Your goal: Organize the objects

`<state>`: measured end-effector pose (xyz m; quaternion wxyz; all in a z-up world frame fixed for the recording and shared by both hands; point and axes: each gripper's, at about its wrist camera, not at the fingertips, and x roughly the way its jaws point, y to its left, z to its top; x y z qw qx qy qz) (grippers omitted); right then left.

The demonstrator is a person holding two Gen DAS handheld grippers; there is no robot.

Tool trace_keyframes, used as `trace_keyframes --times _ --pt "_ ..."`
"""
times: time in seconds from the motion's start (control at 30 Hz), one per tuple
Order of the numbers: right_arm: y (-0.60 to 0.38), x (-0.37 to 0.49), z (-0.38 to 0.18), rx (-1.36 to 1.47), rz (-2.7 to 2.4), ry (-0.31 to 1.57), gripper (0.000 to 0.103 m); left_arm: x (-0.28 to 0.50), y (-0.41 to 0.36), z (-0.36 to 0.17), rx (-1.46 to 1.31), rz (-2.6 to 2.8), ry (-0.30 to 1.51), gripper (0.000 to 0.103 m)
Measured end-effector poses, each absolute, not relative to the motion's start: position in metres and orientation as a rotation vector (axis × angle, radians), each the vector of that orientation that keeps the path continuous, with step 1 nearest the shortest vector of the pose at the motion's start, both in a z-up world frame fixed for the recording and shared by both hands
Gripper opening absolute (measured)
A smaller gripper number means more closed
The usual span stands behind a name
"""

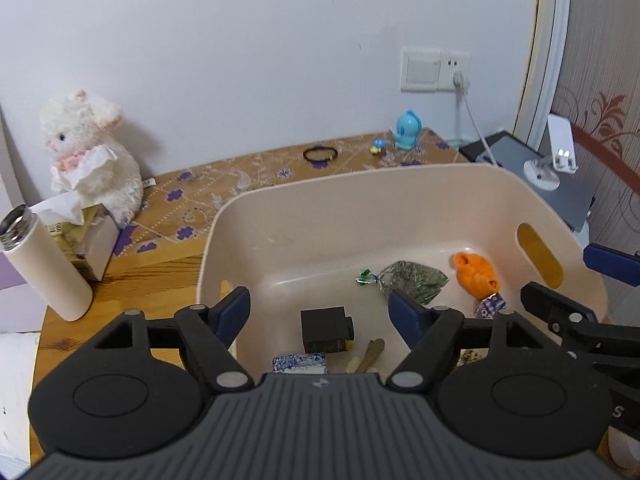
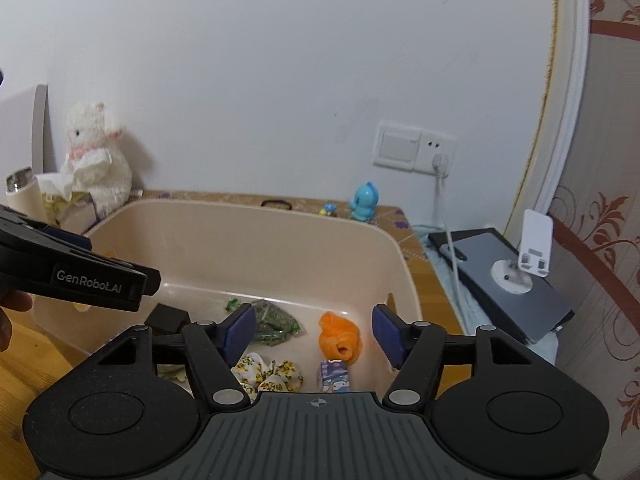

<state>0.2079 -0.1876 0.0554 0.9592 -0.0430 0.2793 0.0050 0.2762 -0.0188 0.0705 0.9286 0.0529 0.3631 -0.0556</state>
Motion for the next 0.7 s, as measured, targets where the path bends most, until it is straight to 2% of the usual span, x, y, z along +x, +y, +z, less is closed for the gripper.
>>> trace_keyframes --times 0.7 --pt "-0.202 0.113 0.076 -0.051 0.031 0.449 0.071 0.164 -0.007 0.094 0.045 -0.148 0.588 0.080"
